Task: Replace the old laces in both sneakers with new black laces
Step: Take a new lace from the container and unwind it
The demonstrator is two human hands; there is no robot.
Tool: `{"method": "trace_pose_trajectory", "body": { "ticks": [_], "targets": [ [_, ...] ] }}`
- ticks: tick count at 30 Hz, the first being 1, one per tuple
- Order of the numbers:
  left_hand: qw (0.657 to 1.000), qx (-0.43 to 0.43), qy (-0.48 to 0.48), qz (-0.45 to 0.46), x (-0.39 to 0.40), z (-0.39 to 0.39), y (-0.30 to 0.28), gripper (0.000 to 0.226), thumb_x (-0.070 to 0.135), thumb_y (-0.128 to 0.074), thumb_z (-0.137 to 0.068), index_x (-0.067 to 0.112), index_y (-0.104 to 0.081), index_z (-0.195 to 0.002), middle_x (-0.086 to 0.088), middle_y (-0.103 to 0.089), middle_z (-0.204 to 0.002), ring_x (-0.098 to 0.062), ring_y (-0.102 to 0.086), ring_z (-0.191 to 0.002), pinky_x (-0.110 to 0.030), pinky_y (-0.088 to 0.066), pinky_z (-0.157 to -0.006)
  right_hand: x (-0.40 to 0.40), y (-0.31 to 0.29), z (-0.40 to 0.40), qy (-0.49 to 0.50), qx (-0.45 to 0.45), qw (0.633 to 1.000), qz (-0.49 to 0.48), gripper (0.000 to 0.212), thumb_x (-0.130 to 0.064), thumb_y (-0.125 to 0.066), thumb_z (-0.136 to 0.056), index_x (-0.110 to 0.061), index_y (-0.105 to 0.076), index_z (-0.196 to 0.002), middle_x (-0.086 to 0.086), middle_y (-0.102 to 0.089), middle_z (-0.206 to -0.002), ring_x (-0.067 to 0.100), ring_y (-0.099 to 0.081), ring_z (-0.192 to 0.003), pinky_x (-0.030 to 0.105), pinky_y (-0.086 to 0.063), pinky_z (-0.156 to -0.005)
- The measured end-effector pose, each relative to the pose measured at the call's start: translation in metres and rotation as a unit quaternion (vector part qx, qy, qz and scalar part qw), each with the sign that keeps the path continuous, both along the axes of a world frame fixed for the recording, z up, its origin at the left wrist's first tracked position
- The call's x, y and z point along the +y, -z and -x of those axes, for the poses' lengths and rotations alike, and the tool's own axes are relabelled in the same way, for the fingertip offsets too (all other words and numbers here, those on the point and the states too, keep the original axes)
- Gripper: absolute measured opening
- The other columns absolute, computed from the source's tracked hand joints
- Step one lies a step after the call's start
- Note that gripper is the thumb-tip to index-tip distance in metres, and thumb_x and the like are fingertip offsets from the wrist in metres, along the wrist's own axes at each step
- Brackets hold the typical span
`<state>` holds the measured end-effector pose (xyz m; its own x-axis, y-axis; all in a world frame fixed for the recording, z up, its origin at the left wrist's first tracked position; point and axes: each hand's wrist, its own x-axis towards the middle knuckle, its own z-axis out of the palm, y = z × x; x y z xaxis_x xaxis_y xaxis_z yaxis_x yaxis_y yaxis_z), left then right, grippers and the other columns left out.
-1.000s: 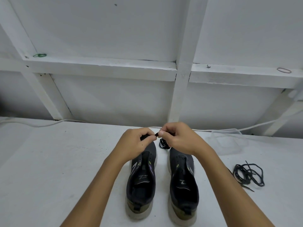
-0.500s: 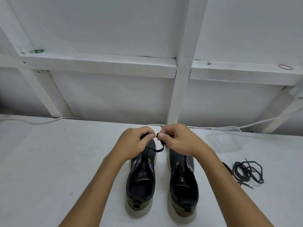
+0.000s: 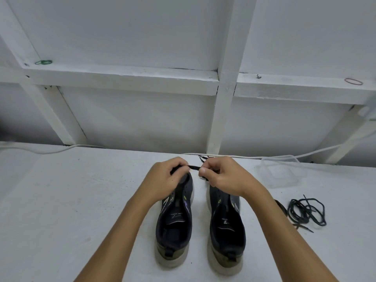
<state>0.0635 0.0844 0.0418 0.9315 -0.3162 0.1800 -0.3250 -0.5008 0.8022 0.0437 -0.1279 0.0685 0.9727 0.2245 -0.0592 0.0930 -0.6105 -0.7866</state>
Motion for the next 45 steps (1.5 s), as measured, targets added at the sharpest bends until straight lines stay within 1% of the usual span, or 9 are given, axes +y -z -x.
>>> {"method": "trace_pose_trajectory", "body": {
  "ticks": [4, 9, 12, 14, 21, 25, 31, 41, 45],
  "targets": [
    [0.971, -0.022, -0.237, -0.040, 0.047, -0.019, 0.010, 0.011, 0.028, -0.058, -0.098, 0.031, -0.061, -0.087, 0.009, -0.063, -0.067, -0.021, -0.062, -0.072, -0.033, -0.046, -0.067, -0.010, 0.005, 0.002, 0.030, -0.003, 1.000, 0.008, 0.024, -0.032, -0.059, -0.099, -0.030, -0.067, -0.076, -0.006, -0.057, -0.062, 0.010, -0.050, -0.058, 0.031, -0.046, -0.064],
    [0.998, 0.010, -0.044, -0.043, 0.034, 0.001, 0.003, 0.038, 0.035, -0.060, -0.097, 0.050, -0.056, -0.132, 0.012, -0.056, -0.058, -0.009, -0.047, -0.054, -0.021, -0.044, -0.064, 0.000, 0.008, 0.003, 0.007, -0.008, 0.999, 0.039, 0.021, -0.030, -0.059, -0.100, -0.027, -0.070, -0.083, -0.019, -0.053, -0.055, 0.003, -0.045, -0.053, 0.025, -0.038, -0.060],
    [0.998, 0.022, 0.051, -0.022, 0.005, 0.008, -0.003, 0.025, 0.030, -0.062, -0.097, 0.045, -0.068, -0.116, 0.022, -0.070, -0.086, 0.001, -0.063, -0.078, -0.020, -0.049, -0.077, 0.010, 0.006, 0.001, -0.012, -0.015, 0.999, 0.046, 0.019, -0.030, -0.060, -0.099, -0.023, -0.071, -0.085, -0.021, -0.054, -0.056, 0.002, -0.047, -0.055, 0.025, -0.038, -0.061],
    [0.997, 0.024, 0.063, -0.040, -0.001, 0.007, -0.002, 0.013, 0.029, -0.062, -0.096, 0.040, -0.068, -0.090, 0.018, -0.066, -0.074, -0.002, -0.058, -0.068, -0.026, -0.046, -0.067, 0.012, 0.006, 0.000, -0.016, -0.020, 0.998, 0.056, 0.018, -0.032, -0.061, -0.098, -0.025, -0.071, -0.084, -0.019, -0.056, -0.058, 0.003, -0.048, -0.057, 0.025, -0.039, -0.061],
    [0.987, -0.035, -0.148, -0.052, 0.047, -0.012, 0.012, 0.014, 0.027, -0.061, -0.096, 0.026, -0.062, -0.083, 0.011, -0.057, -0.060, -0.012, -0.050, -0.056, -0.027, -0.041, -0.059, -0.016, 0.016, -0.001, 0.036, -0.021, 0.994, 0.101, 0.026, -0.033, -0.058, -0.098, -0.037, -0.065, -0.073, -0.005, -0.063, -0.065, 0.010, -0.056, -0.063, 0.033, -0.049, -0.069],
    [0.973, -0.017, -0.212, -0.093, 0.075, -0.020, 0.023, 0.017, 0.031, -0.057, -0.098, 0.029, -0.059, -0.082, 0.006, -0.060, -0.063, -0.014, -0.056, -0.062, -0.035, -0.047, -0.063, -0.027, 0.021, -0.001, 0.063, -0.015, 0.987, 0.148, 0.030, -0.034, -0.058, -0.098, -0.042, -0.062, -0.069, -0.016, -0.067, -0.068, 0.006, -0.061, -0.071, 0.034, -0.054, -0.076],
    [0.962, -0.012, -0.233, -0.140, 0.081, -0.021, 0.032, 0.016, 0.034, -0.052, -0.100, 0.031, -0.058, -0.085, 0.007, -0.062, -0.063, -0.013, -0.060, -0.064, -0.029, -0.044, -0.057, -0.025, 0.024, 0.002, 0.096, -0.027, 0.974, 0.201, 0.019, -0.038, -0.064, -0.095, -0.039, -0.076, -0.110, -0.019, -0.073, -0.110, 0.008, -0.062, -0.107, 0.030, -0.049, -0.090],
    [0.951, 0.020, -0.279, -0.133, 0.089, -0.027, 0.047, 0.016, 0.032, -0.053, -0.100, 0.028, -0.060, -0.086, 0.007, -0.062, -0.069, -0.016, -0.058, -0.070, -0.029, -0.041, -0.057, -0.031, 0.040, -0.007, 0.176, 0.012, 0.946, 0.273, 0.013, -0.037, -0.067, -0.093, -0.035, -0.073, -0.104, -0.009, -0.071, -0.101, 0.020, -0.062, -0.098, 0.029, -0.044, -0.075],
    [0.944, 0.046, -0.253, -0.206, 0.083, -0.025, 0.049, 0.017, 0.040, -0.054, -0.098, 0.033, -0.063, -0.111, 0.005, -0.066, -0.077, -0.023, -0.062, -0.079, -0.031, -0.044, -0.062, -0.030, 0.045, -0.005, 0.129, 0.008, 0.965, 0.227, 0.018, -0.028, -0.061, -0.096, -0.033, -0.075, -0.108, -0.009, -0.072, -0.098, 0.021, -0.061, -0.096, 0.032, -0.047, -0.076]
  ]
}}
